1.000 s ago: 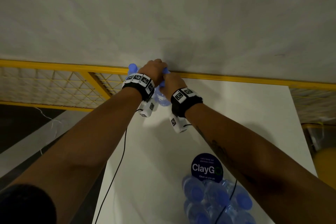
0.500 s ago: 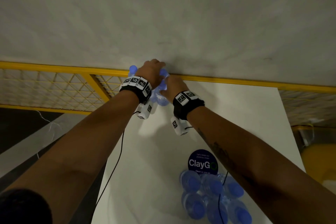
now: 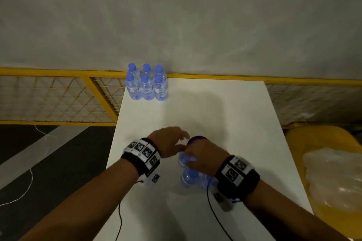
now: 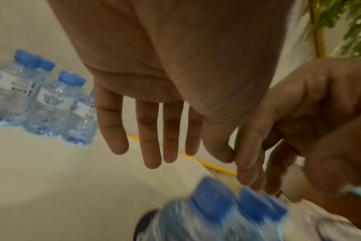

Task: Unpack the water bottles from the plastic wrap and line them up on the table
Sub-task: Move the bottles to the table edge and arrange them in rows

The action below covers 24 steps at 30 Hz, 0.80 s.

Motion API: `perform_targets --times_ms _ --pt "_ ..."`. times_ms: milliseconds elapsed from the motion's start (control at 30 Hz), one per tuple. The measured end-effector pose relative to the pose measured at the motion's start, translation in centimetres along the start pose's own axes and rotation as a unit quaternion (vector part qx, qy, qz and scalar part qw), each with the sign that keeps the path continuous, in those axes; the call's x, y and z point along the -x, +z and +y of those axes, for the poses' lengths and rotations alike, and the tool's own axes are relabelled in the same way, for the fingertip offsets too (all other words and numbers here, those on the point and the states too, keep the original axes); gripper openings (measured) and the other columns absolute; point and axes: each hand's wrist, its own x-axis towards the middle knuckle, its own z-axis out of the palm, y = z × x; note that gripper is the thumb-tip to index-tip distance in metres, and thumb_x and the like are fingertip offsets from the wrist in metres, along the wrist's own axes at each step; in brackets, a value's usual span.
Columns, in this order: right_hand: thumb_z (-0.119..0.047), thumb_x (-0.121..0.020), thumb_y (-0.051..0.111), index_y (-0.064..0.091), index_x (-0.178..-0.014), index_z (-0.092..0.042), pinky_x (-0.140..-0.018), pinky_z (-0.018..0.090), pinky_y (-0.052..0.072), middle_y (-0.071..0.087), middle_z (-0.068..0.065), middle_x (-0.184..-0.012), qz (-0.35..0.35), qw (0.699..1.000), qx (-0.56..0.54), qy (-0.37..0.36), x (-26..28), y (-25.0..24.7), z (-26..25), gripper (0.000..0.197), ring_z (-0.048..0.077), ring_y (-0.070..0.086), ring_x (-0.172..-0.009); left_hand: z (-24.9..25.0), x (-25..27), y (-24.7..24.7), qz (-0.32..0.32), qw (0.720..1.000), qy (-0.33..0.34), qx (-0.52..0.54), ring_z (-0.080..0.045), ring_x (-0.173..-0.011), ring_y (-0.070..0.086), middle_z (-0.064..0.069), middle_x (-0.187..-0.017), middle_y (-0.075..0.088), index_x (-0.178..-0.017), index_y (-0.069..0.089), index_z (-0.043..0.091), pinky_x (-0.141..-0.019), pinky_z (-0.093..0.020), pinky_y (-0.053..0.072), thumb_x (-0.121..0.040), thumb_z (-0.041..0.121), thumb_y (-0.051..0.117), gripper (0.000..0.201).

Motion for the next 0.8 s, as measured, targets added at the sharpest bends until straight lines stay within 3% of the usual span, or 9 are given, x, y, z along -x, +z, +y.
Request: perform_targets --times_ms 100,167,300,500,600,667,800 --pt "-0.032 -0.085 0.062 0.059 -0.123 -0.02 -0.084 0.033 0.051 0.06 0.007 -0.116 -0.02 0.999 0.013 0.041 3.4 3.9 -0.1 0.04 0.028 0.06 -0.101 1.5 1.5 3.1 -0.039 0.999 0.006 -0.021 -0.027 -0.11 0.063 -0.002 -0.127 0.058 -0.138 0.055 0.034 -0.095 -0.041 0.052 -0.093 0.041 0.064 0.047" --pt "-0.024 -0.088 0.06 0.054 -0.128 -0.019 -0.084 0.035 0.05 0.055 0.009 -0.121 0.008 0.998 0.026 0.055 4.3 6.2 -0.2 0.041 0.03 0.058 -0.105 2.3 1.7 4.2 -0.029 0.999 -0.019 -0.035 -0.03 -0.11 0.063 -0.004 -0.127 0.055 -0.138 0.055 0.031 -0.094 -0.042 0.051 -0.094 0.037 0.064 0.046" --pt "-0.01 -0.092 0.052 0.052 -0.125 -0.013 -0.079 0.04 0.049 0.054 0.015 -0.118 0.068 0.992 0.056 0.09 3.7 8.4 -0.5 0.033 0.034 0.057 -0.102 3.3 1.5 5.3 0.017 0.993 -0.045 -0.108 -0.029 -0.109 0.064 -0.002 -0.123 0.054 -0.129 0.057 0.025 -0.087 -0.043 0.055 -0.095 0.028 0.062 0.034" --pt "-0.009 -0.09 0.054 0.054 -0.118 -0.008 -0.072 0.04 0.044 0.056 0.016 -0.115 0.089 0.989 0.067 0.101 3.2 7.7 -0.9 0.027 0.035 0.058 -0.101 3.7 1.2 5.3 0.061 0.98 -0.057 -0.181 -0.023 -0.11 0.062 0.005 -0.124 0.055 -0.124 0.056 0.026 -0.08 -0.04 0.055 -0.091 0.025 0.063 0.035" --pt "-0.01 -0.091 0.052 0.054 -0.115 -0.006 -0.081 0.041 0.046 0.055 0.014 -0.114 0.084 0.989 0.104 0.067 2.6 6.5 -0.8 0.024 0.034 0.059 -0.103 3.1 0.4 3.8 0.096 0.983 -0.062 -0.143 -0.021 -0.106 0.062 0.008 -0.116 0.056 -0.115 0.058 0.031 -0.076 -0.036 0.05 -0.088 0.028 0.065 0.028" --pt "-0.012 -0.092 0.051 0.055 -0.112 -0.005 -0.082 0.041 0.048 0.056 0.014 -0.113 0.1 0.989 0.089 0.061 2.0 4.9 -0.9 0.022 0.034 0.06 -0.099 2.5 -0.5 2.0 0.12 0.984 -0.062 -0.117 -0.021 -0.106 0.061 0.009 -0.114 0.057 -0.113 0.06 0.032 -0.077 -0.036 0.051 -0.088 0.03 0.063 0.025" --pt "-0.016 -0.088 0.055 0.06 -0.096 -0.006 -0.071 0.035 0.044 0.058 0.014 -0.104 0.135 0.989 0.032 0.05 -0.3 0.5 -1.0 0.014 0.033 0.062 -0.09 0.9 -3.7 -2.6 0.153 0.981 -0.061 -0.102 -0.025 -0.111 0.058 0.004 -0.115 0.059 -0.114 0.061 0.028 -0.088 -0.045 0.053 -0.093 0.036 0.06 0.022"
